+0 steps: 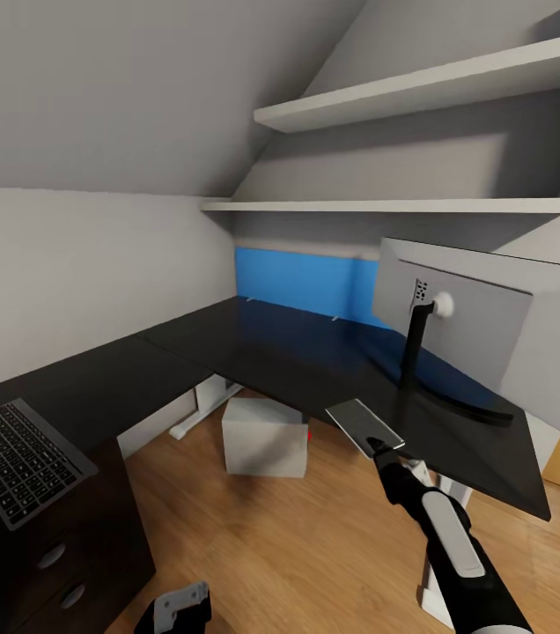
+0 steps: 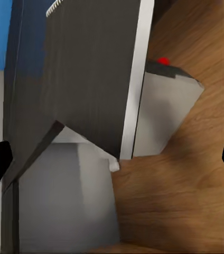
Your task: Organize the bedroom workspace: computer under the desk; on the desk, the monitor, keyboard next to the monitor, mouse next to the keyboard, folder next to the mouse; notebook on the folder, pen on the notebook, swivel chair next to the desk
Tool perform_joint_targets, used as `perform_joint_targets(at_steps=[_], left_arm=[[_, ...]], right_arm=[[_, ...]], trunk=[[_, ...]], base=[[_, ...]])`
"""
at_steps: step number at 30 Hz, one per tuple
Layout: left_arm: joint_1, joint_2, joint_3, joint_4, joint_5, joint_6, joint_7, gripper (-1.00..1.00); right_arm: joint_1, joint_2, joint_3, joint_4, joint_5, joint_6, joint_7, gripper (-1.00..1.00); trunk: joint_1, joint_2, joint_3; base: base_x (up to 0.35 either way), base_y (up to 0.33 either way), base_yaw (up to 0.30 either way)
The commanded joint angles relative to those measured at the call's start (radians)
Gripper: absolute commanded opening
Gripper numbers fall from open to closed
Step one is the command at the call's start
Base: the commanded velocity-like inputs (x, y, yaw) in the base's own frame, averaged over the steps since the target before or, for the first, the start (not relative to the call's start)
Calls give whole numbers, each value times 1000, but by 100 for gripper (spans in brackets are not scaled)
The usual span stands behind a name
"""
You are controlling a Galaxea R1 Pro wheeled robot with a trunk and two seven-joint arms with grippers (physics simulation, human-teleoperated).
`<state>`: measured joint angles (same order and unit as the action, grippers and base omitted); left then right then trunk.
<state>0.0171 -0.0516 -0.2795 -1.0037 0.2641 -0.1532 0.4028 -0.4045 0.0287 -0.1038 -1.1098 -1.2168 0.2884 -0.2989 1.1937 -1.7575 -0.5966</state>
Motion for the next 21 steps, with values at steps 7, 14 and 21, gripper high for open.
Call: perform_joint_targets(at_steps=[7,14,21], left_arm=[[0,2,-3,-1,11,-6,3,100],[0,2,-3,0,10,-6,1,100],[0,2,-3,0,9,-6,1,100]], right_arm=[[-1,1,-2,3,-87,7,-1,100],[0,0,-6,4,-101,7,11,100],[0,-1,-9,4,-102,4,30,100]], trunk=[[0,0,-1],[0,0,-1],[0,0,-1]], base=[[0,0,0],[0,0,0],[0,0,0]])
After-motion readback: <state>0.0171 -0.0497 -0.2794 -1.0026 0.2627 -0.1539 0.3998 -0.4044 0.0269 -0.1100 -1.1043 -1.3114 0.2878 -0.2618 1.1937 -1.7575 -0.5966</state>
